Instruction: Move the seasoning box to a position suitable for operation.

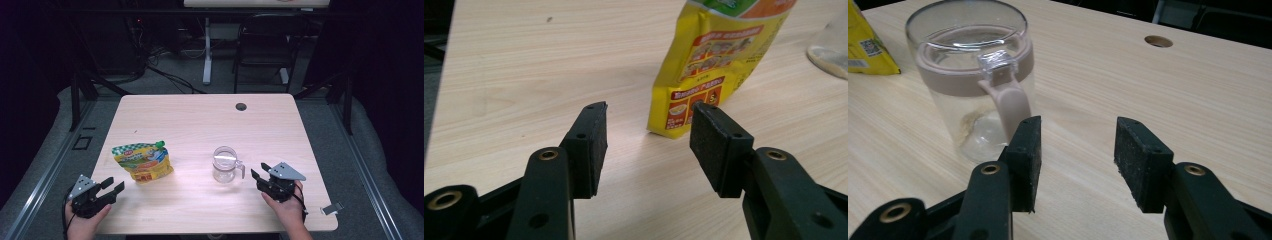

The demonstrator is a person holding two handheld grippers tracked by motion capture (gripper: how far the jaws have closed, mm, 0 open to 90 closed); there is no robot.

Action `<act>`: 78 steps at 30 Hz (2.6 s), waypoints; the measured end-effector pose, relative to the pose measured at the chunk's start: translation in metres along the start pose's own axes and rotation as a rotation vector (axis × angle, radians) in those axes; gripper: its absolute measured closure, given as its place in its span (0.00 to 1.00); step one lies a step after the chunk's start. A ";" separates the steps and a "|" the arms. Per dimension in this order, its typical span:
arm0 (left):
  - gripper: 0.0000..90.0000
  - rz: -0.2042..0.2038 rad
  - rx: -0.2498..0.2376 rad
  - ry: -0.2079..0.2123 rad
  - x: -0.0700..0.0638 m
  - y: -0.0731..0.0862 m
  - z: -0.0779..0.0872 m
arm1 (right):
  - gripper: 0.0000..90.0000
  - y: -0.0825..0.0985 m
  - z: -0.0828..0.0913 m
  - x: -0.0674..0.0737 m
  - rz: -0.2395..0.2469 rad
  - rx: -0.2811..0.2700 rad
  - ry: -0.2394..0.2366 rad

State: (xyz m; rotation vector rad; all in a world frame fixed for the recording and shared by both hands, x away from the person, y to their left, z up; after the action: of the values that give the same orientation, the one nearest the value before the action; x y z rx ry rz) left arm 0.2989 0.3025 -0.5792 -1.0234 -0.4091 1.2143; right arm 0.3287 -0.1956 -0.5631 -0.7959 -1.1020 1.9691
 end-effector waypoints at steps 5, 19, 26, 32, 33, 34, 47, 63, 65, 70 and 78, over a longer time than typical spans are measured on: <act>0.58 -0.017 0.034 0.007 0.002 0.000 -0.007 | 0.57 0.002 -0.003 0.008 0.050 0.028 -0.022; 0.59 0.052 0.026 0.027 0.003 0.002 0.005 | 0.61 -0.002 -0.011 0.013 0.016 0.039 -0.049; 0.60 0.033 0.033 0.024 -0.003 0.005 0.008 | 0.63 -0.006 -0.015 0.023 0.041 0.040 -0.094; 0.61 0.034 0.041 0.020 -0.004 0.007 0.007 | 0.70 -0.008 -0.028 0.028 0.035 0.065 -0.084; 0.61 0.034 0.041 0.020 -0.004 0.007 0.007 | 0.70 -0.008 -0.028 0.028 0.035 0.065 -0.084; 0.61 0.032 0.042 0.019 -0.004 0.008 0.007 | 0.73 -0.009 -0.032 0.030 0.026 0.071 -0.086; 0.61 0.015 0.047 0.009 -0.007 0.011 0.011 | 0.82 -0.009 -0.043 0.029 0.032 0.110 -0.050; 0.62 -0.033 0.049 0.038 -0.018 0.005 0.006 | 0.82 -0.006 -0.030 0.037 0.099 0.115 -0.106; 0.62 -0.040 0.048 0.039 -0.019 0.005 0.006 | 0.82 -0.006 -0.028 0.038 0.099 0.111 -0.114; 0.63 -0.074 0.066 0.050 -0.026 0.006 0.002 | 0.82 -0.003 -0.017 0.046 0.139 0.104 -0.193; 0.64 -0.116 0.065 0.069 -0.037 0.006 0.005 | 0.82 0.000 -0.013 0.051 0.184 0.098 -0.291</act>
State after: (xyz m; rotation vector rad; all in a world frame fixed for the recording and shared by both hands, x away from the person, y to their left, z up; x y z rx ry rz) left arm 0.2790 0.2713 -0.5726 -0.9706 -0.3677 1.0790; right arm 0.3112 -0.1478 -0.5773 -0.5887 -1.1182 2.3305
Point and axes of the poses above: each handheld gripper's, and its own axes: z roughly backward along the jaws, y roughly out of its underside, x roughly to its left, the point moved 5 cm from there along -z, roughly forward along the jaws, and after that the axes turned 8 degrees about z, right-handed, at the moved point
